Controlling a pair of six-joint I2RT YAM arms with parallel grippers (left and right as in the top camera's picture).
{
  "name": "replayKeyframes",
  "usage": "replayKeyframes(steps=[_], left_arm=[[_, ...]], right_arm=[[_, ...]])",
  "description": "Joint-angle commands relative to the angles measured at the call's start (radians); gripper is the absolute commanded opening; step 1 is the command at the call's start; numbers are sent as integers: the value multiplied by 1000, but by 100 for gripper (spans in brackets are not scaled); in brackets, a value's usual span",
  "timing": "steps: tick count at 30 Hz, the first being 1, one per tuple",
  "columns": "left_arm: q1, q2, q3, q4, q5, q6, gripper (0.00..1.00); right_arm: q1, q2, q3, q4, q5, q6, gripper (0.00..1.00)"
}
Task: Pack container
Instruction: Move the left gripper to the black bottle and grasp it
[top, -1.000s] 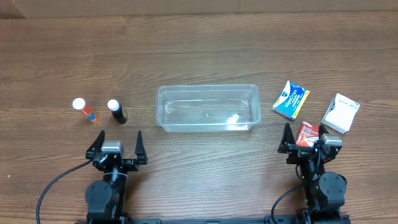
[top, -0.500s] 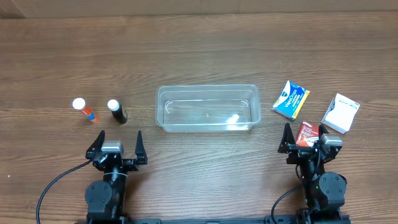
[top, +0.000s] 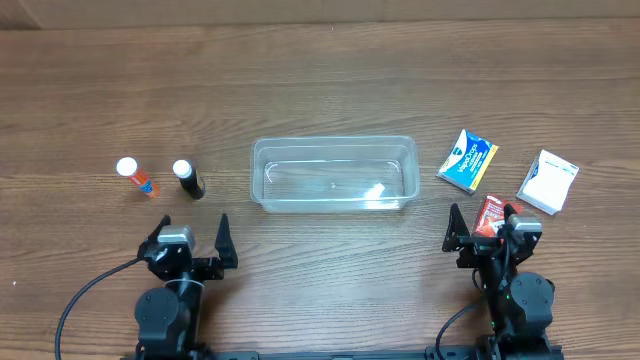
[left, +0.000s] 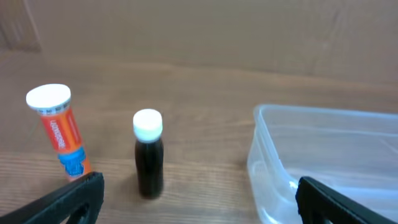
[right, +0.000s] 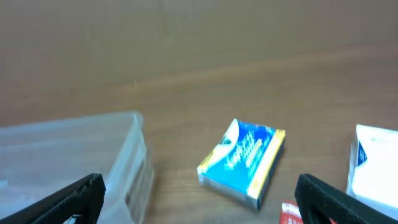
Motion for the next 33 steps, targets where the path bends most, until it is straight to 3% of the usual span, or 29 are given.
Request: replayKeyframes(steps=[1, 5, 11, 16, 19, 23, 28, 33], left_arm=[[-6, 29, 158, -101, 11, -42, 100], [-6, 236, 373, -265, 12, -45, 100], [-6, 755, 874, -716, 74, -29, 100], [-6, 1065, 1236, -998, 107, 6, 100], [-5, 1173, 1344, -1017, 76, 6, 100], [36, 1284, 1359, -999, -3, -79, 100], [137, 1468, 1359, -972, -2, -54, 100], [145, 1657, 1359, -906, 33, -6, 100]], right_arm=[[4, 48, 128, -108, 22, 49, 100], [4, 196, 319, -254, 31, 158, 100], [4, 570, 670, -582, -48, 154, 100], [4, 886, 927, -853, -77, 151, 100], [3, 1011, 996, -911, -53, 151, 100], [-29, 1075, 996, -912, -48, 151, 100], [-51, 1083, 996, -909, -53, 152, 100], [-51, 1083, 996, -905, -52, 151, 100]])
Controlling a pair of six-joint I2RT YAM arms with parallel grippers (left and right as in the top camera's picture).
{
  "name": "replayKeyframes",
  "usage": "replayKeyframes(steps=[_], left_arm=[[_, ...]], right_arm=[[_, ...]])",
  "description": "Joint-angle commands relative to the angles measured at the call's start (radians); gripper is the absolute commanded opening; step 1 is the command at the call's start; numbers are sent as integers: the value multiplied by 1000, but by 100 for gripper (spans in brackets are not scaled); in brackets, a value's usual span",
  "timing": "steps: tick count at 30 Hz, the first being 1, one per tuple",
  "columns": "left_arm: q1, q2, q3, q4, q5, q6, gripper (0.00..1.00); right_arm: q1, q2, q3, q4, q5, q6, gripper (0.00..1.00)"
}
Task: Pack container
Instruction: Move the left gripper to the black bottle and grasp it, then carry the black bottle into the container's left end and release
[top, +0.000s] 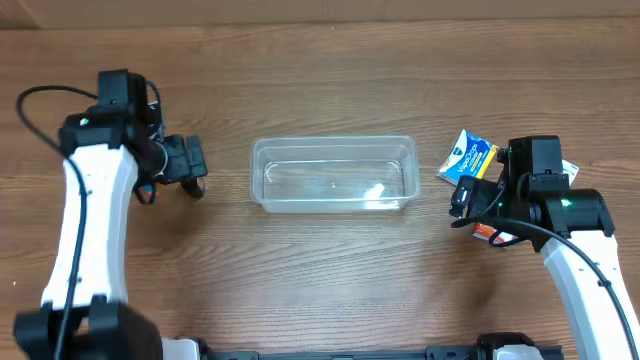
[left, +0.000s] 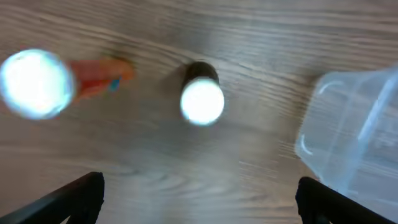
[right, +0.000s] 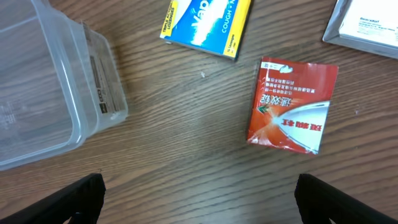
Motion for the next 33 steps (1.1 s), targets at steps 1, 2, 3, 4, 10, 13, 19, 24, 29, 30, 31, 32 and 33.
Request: replayKeyframes(steps=[1, 2, 3, 4, 10, 13, 19, 24, 29, 30, 31, 32, 33], left_arm=[[3, 103, 18, 40, 24, 31, 100], [3, 118, 18, 48, 23, 31, 100], [4, 131, 18, 58, 23, 31, 100], [4, 147, 18, 75, 23, 42, 100], [3, 221, 18, 149, 23, 42, 97], [3, 256, 18, 147, 24, 42, 84], [3, 266, 18, 145, 23, 42, 57], [3, 266, 18, 144, 23, 41, 37], [3, 265, 19, 138, 23, 37, 23], [3, 264, 21, 132, 23, 28, 18], [1, 262, 29, 118, 24, 13, 16], [-3, 257, 41, 101, 23, 2, 12], [-11, 249, 58, 83, 24, -9, 11]], right_arm=[[-4, -5, 32, 3, 2, 1, 100], [-4, -5, 32, 3, 1, 1, 100], [-5, -5, 32, 3, 1, 1, 100], [-4, -5, 32, 4, 1, 1, 100], [-4, -5, 32, 6, 1, 1, 100], [-4, -5, 32, 6, 2, 1, 100], [-4, -5, 32, 6, 2, 1, 100], [-4, -5, 32, 6, 2, 1, 100], [-5, -5, 32, 6, 2, 1, 100], [-4, -5, 32, 7, 2, 1, 100], [-4, -5, 32, 9, 2, 1, 100], [-5, -5, 32, 11, 2, 1, 100], [-4, -5, 32, 12, 2, 1, 100]])
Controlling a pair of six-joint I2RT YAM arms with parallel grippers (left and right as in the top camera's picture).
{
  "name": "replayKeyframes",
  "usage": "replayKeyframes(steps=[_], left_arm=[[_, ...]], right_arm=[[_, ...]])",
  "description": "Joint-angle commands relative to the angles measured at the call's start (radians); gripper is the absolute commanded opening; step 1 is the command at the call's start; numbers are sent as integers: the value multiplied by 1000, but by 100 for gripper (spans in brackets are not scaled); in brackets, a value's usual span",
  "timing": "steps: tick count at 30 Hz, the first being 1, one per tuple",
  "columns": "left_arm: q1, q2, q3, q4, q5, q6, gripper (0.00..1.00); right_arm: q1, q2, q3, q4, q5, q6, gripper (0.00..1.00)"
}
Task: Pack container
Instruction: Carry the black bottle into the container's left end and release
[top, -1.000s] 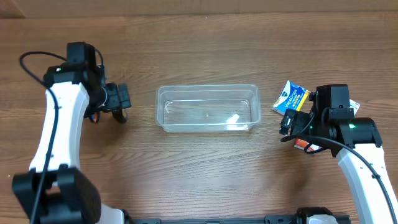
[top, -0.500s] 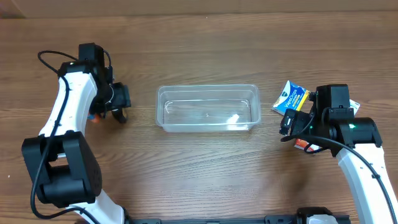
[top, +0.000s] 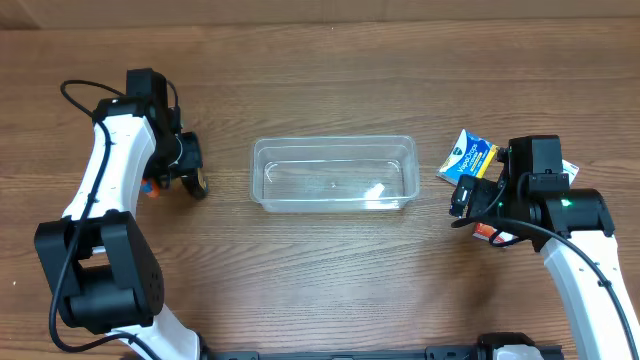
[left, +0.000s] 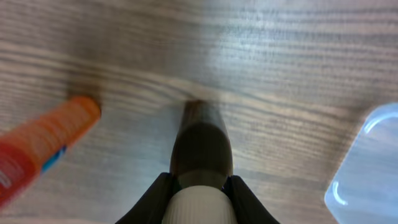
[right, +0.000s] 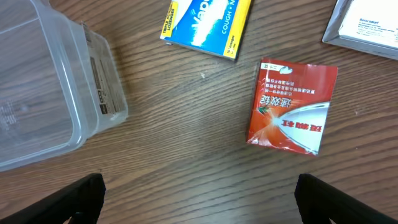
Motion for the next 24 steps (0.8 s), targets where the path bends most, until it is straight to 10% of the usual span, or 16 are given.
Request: replayKeyframes(steps=[1, 13, 24], left_arm=[[-20, -18, 66, -55, 8, -42, 9], [-447, -127, 350, -136, -7, -126, 8], [-463, 147, 298, -151, -49, -207, 7]], right_arm=[[-4, -5, 31, 11, 1, 2, 100], [-4, -5, 31, 10, 1, 2, 100], [-4, -5, 31, 8, 1, 2, 100]])
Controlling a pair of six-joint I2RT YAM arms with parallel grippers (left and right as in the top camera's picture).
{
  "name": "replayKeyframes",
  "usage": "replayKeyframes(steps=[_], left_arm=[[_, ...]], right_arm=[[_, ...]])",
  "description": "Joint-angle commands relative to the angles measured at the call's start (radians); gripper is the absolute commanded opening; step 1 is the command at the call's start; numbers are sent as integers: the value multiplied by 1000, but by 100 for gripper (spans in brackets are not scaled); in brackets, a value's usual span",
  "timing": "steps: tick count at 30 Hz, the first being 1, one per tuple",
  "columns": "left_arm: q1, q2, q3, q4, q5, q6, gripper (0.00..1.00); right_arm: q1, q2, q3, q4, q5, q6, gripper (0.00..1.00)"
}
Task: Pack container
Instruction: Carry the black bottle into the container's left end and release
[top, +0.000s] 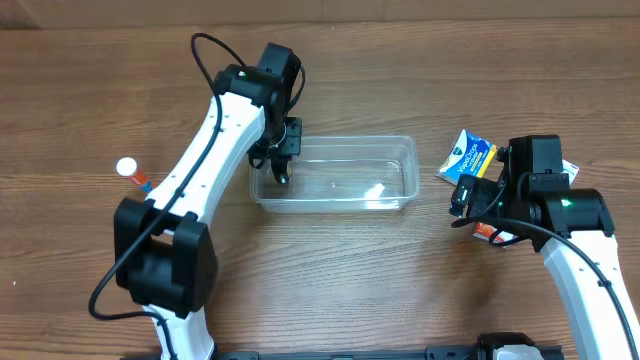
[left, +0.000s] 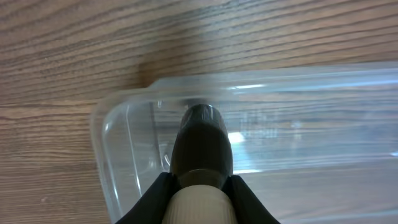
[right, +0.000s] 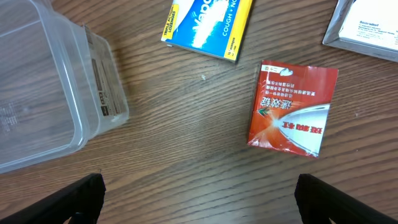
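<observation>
My left gripper (top: 283, 160) is shut on a dark bottle (left: 202, 146) by its white-capped neck and holds it upright over the left end of the clear plastic container (top: 400, 142). Below the bottle the container's left wall (left: 118, 162) shows. Whether the bottle touches the floor of the container, I cannot tell. My right gripper (right: 199, 199) stands open above bare wood, just in front of a red packet (right: 292, 115) and to the right of the container's end (right: 93, 68).
An orange tube with a white cap (top: 132, 172) lies at the far left. Beyond the red packet are a blue-and-yellow box (right: 208, 25) and a white box (right: 367, 28), all to the right of the container.
My left gripper, still shut on the dark bottle, has moved from the spot beside the orange tube to above the container's left end. The right arm has not moved.
Both arms were folded at the table's front edge, grippers open. Then the left hung open over the bottle and tube, the right open over the red packet. The left then gripped the standing bottle, and now holds it over the container.
</observation>
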Motion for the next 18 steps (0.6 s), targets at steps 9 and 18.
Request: replayKeyframes(steps=[9, 18], left_arm=[[48, 111, 1, 48, -35, -24, 10], [47, 65, 4, 21, -28, -21, 42]], right_arm=[[-4, -5, 31, 4, 1, 2, 100], [-4, -5, 31, 6, 1, 2, 100]])
